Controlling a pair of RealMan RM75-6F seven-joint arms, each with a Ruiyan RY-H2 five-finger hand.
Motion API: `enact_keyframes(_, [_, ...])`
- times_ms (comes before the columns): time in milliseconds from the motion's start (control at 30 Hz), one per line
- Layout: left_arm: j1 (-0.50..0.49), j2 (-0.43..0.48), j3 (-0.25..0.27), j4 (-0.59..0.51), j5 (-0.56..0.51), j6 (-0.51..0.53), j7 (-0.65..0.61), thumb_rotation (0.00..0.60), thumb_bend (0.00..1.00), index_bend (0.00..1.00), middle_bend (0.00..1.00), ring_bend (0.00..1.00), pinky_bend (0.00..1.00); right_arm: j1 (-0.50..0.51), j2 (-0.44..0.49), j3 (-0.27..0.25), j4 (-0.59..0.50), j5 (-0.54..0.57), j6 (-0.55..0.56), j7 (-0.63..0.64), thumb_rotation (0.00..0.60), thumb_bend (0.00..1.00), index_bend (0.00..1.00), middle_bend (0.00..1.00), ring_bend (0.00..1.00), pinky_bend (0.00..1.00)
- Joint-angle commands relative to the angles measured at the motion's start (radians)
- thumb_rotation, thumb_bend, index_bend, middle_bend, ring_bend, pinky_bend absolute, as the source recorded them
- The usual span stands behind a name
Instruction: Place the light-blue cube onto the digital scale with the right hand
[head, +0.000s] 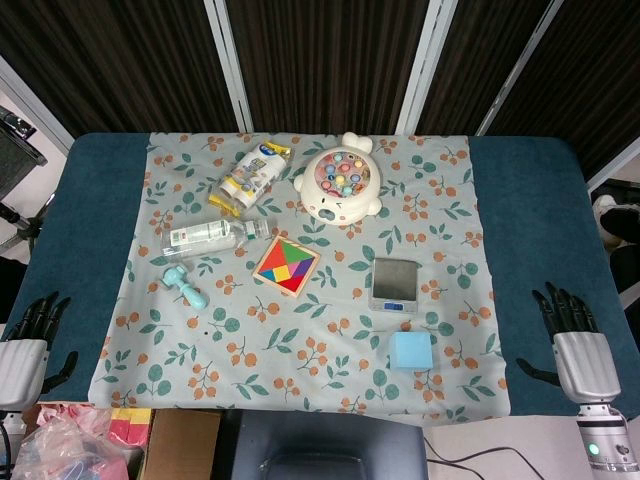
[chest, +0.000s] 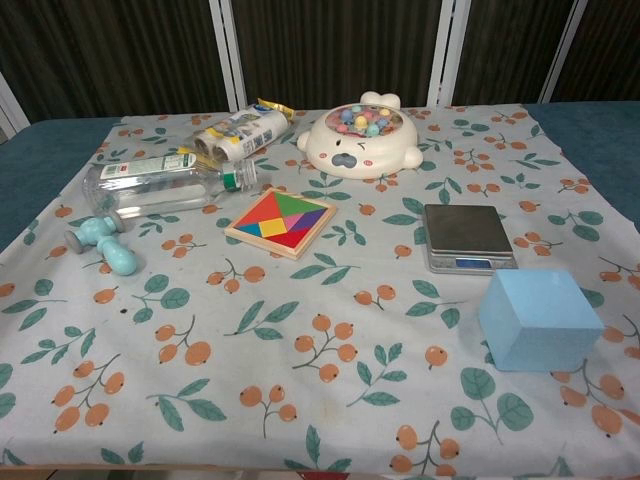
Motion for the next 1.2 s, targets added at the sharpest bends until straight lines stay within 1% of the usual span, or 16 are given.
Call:
enact_keyframes(33, [0.0,0.0,0.001,0.0,0.0,-0.002,0.0,0.6,0.37,0.07,0.0,0.03,0.29,0.001,0.001,0.0,-0.001,0.0,-0.002,0.001,0.6,0.12,0.0,0.0,0.0,0.2])
enact_keyframes(233, [-0.003,0.004,0.004,-0.004,0.004,-0.009,-0.003,0.6,0.37,0.07,0.0,0.03,0.29,0.008,0.003,0.0,0.001,0.001,-0.019,0.014,0.6,0.12,0.0,0.0,0.0,0.2])
enact_keyframes(300, [-0.005,0.005,0.006,-0.003,0.003,-0.016,-0.009,0.6,0.37,0.07,0.0,0.03,0.29,0.015,0.007,-0.006,-0.004,0.003,-0.041,0.024,0.6,0.12,0.0,0.0,0.0,0.2])
enact_keyframes(400, [-0.006,0.008,0.008,-0.003,0.005,-0.021,-0.016,0.6,0.37,0.07,0.0,0.04,0.29,0.037,0.012,-0.02,-0.007,-0.014,-0.088,0.06,0.6,0.12,0.0,0.0,0.0,0.2])
enact_keyframes(567, [0.001,0.012,0.016,-0.006,0.021,-0.008,-0.017,0.6,0.37,0.07,0.0,0.04,0.29,0.091,0.001,-0.054,0.024,-0.071,-0.176,0.142,0.6,0.12,0.0,0.0,0.0,0.2])
enact_keyframes(667, [0.009,0.015,0.021,-0.009,0.03,0.006,-0.017,0.6,0.37,0.07,0.0,0.04,0.29,0.116,-0.021,-0.061,0.047,-0.08,-0.219,0.132,0.6,0.12,0.0,0.0,0.0,0.2])
enact_keyframes(833, [0.024,0.015,0.022,-0.011,0.046,0.041,-0.022,0.6,0.37,0.07,0.0,0.04,0.29,0.153,-0.057,-0.056,0.059,-0.086,-0.26,0.115,0.6,0.12,0.0,0.0,0.0,0.22])
enact_keyframes(1033, [0.03,0.016,0.023,-0.007,0.055,0.052,-0.035,0.6,0.37,0.07,0.0,0.04,0.29,0.199,-0.098,-0.047,0.082,-0.118,-0.276,0.165,0.6,0.12,0.04,0.0,0.01,0.22])
enact_keyframes(1200, [0.034,0.019,0.026,-0.005,0.068,0.062,-0.045,0.6,0.37,0.07,0.0,0.04,0.29,0.251,-0.108,-0.057,0.081,-0.138,-0.335,0.23,0.6,0.12,0.07,0.02,0.03,0.23])
